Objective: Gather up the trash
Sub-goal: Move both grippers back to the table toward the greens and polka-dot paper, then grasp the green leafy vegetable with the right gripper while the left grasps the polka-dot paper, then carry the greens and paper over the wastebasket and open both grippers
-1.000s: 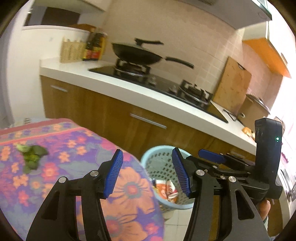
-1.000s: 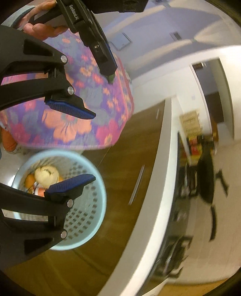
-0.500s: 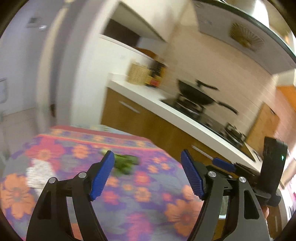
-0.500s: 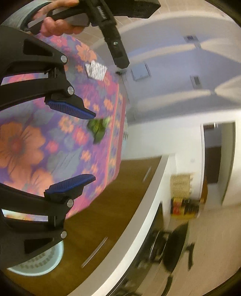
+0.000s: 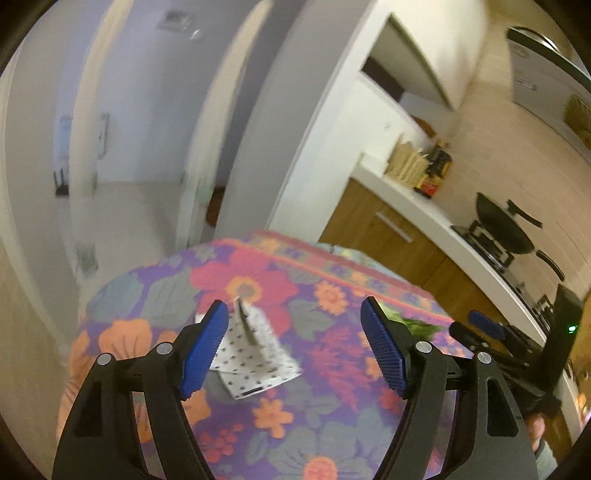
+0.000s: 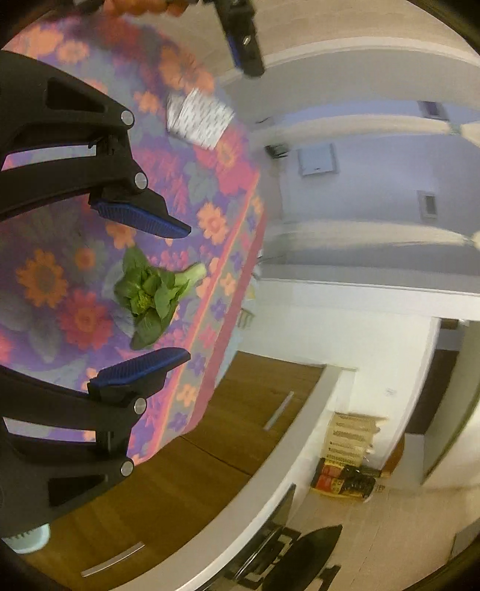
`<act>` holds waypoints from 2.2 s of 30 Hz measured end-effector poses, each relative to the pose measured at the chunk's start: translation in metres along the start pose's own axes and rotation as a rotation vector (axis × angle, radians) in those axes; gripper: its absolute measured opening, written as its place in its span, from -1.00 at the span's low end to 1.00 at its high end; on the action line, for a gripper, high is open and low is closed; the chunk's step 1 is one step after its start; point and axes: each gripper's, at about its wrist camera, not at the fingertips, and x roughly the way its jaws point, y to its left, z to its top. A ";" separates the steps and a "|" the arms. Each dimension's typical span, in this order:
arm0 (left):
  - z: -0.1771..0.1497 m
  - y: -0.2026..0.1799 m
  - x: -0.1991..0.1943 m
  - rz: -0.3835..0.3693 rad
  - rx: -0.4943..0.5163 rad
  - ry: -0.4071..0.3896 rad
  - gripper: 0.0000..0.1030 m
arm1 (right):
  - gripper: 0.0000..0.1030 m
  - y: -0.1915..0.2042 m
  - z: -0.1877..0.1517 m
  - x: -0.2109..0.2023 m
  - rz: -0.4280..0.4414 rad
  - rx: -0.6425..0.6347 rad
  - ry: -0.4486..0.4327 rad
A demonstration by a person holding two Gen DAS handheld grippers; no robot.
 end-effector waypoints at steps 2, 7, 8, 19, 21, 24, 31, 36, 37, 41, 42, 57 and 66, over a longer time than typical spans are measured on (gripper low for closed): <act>-0.001 0.007 0.010 0.001 -0.034 0.014 0.40 | 0.12 -0.002 0.000 0.017 0.005 -0.011 0.032; -0.002 0.014 0.040 -0.017 -0.074 0.067 0.37 | 0.12 -0.015 0.000 0.046 0.026 0.022 0.069; -0.003 0.012 0.045 -0.003 -0.061 0.075 0.37 | 0.12 -0.017 0.000 0.049 0.033 0.030 0.082; -0.020 0.013 0.063 0.016 -0.044 0.104 0.09 | 0.12 -0.022 -0.002 0.079 0.125 0.048 0.231; -0.022 0.014 0.068 0.011 -0.049 0.135 -0.19 | 0.12 -0.022 -0.004 0.084 0.135 0.052 0.263; -0.023 0.017 0.071 -0.001 -0.062 0.152 -0.59 | 0.11 -0.018 -0.005 0.087 0.118 0.030 0.290; -0.026 0.014 0.068 -0.025 -0.054 0.134 -0.95 | -0.43 -0.020 -0.006 0.084 0.102 0.040 0.282; -0.025 0.012 0.059 -0.071 -0.042 0.097 -0.96 | -0.63 -0.022 -0.007 0.077 0.117 0.052 0.254; -0.025 0.012 0.057 -0.079 -0.040 0.091 -0.96 | -0.63 -0.022 -0.006 0.073 0.117 0.055 0.233; -0.026 0.006 0.046 -0.130 -0.056 0.083 -0.96 | -0.63 -0.030 -0.008 0.055 0.102 0.085 0.181; -0.026 0.000 0.041 -0.142 -0.045 0.078 -0.96 | -0.63 -0.034 -0.010 0.049 0.102 0.098 0.175; -0.044 -0.128 -0.002 -0.349 0.127 0.085 -0.96 | -0.63 -0.091 -0.057 -0.103 0.008 0.297 0.000; -0.073 -0.223 -0.012 -0.458 0.294 0.126 -0.96 | -0.63 -0.147 -0.114 -0.185 -0.129 0.473 -0.038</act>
